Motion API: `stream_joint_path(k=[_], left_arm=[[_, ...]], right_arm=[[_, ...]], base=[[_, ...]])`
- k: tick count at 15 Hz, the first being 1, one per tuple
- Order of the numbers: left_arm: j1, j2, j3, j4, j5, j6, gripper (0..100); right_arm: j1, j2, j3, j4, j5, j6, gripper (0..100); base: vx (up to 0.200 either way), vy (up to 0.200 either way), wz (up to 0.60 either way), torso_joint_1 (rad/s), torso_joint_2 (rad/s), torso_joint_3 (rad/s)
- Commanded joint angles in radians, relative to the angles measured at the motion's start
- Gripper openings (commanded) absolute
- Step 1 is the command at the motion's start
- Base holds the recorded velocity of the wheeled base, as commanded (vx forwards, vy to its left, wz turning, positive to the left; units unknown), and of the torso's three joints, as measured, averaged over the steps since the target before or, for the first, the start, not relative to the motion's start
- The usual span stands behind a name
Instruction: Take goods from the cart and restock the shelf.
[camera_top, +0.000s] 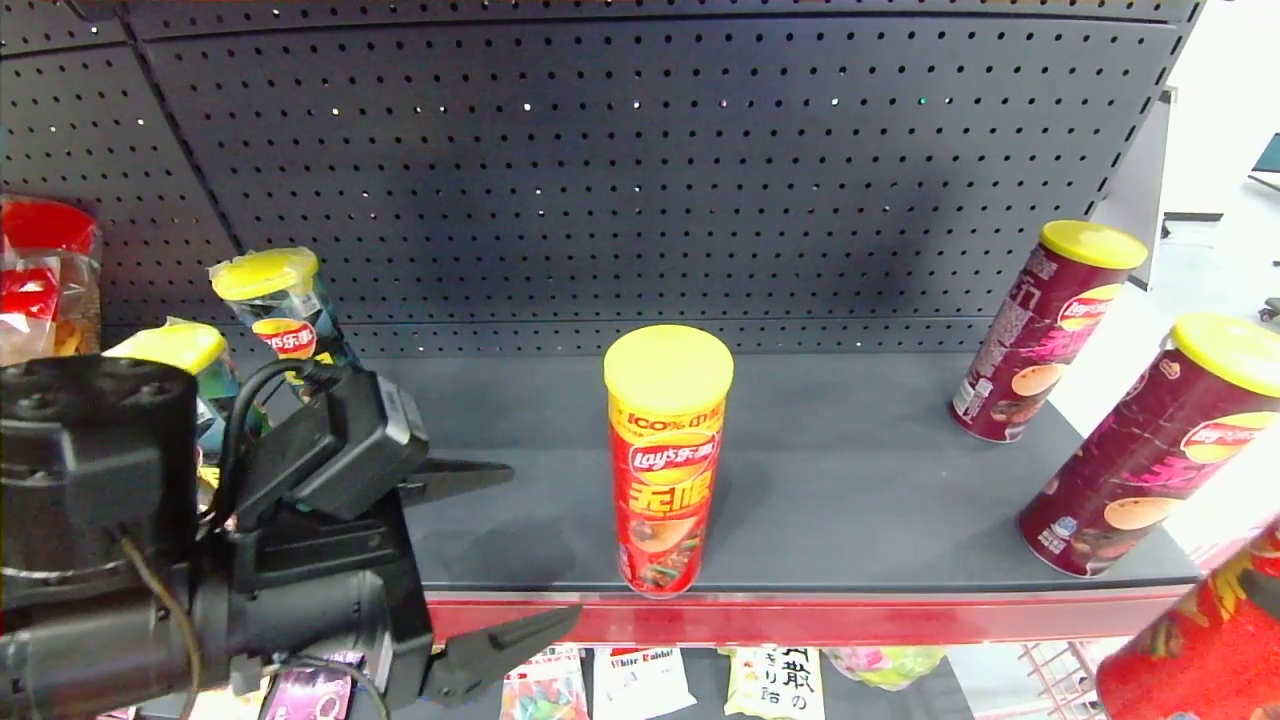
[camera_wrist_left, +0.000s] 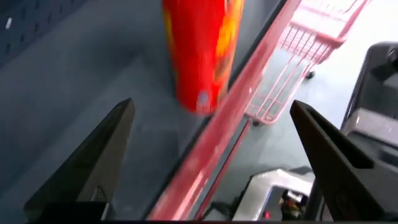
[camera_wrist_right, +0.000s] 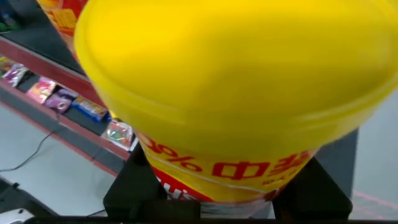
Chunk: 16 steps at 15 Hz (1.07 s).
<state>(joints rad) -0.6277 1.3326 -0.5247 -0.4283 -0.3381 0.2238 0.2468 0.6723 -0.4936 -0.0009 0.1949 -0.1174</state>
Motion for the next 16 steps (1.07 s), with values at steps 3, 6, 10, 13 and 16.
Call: stream_joint_path(k=[3,6,10,13,16], left_arm=[[-0.004,-0.19,0.129,0.025,0.033,0.0,100],[-0.004,-0.228,0.161,0.026,0.059,0.0,100],[-0.004,-0.236,0.169,0.026,0.065,0.0,100],[-0.004,-0.23,0.169,0.026,0.067,0.0,100],[-0.004,-0.233,0.172,0.026,0.067,0.0,100]], right_arm=[[0.197,0.429,-0.235,-0.143,-0.003,-0.002,0],[0.23,0.561,-0.322,-0.197,-0.005,-0.002,0],[0.262,0.719,-0.476,-0.202,-0.009,-0.004,0],[0.262,0.826,-0.537,-0.263,-0.009,-0.028,0],[0.262,0.938,-0.614,-0.295,-0.008,-0.033,0]], base=[[0.0,0.0,0.0,0.0,0.0,0.0],[0.0,0.0,0.0,0.0,0.0,0.0],[0.0,0.0,0.0,0.0,0.0,0.0],[0.0,0.0,0.0,0.0,0.0,0.0],[0.0,0.0,0.0,0.0,0.0,0.0]])
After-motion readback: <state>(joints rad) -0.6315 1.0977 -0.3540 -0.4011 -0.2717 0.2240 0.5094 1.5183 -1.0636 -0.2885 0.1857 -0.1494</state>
